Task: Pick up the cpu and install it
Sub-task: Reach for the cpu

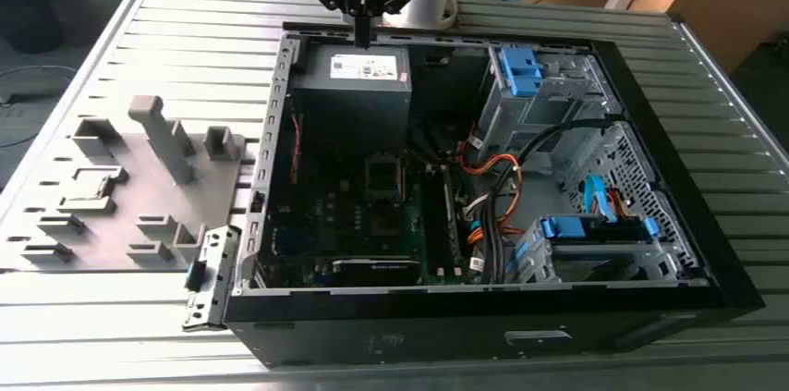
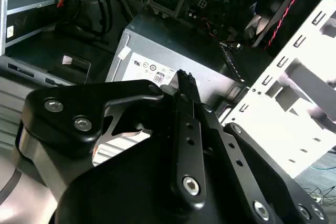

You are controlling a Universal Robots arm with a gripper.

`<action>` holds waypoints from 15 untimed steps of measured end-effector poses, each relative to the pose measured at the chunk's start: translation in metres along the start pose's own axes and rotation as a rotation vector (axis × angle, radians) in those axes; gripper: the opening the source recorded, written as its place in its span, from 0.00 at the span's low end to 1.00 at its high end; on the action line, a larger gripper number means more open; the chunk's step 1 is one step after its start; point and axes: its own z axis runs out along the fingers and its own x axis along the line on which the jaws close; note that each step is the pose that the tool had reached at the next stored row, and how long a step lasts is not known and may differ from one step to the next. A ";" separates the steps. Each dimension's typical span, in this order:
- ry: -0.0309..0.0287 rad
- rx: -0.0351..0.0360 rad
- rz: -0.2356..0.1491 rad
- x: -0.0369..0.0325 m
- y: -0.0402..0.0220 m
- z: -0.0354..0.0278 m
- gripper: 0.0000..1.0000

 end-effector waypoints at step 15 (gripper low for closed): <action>0.0000 0.0000 0.000 0.0061 -0.0004 -0.0002 0.11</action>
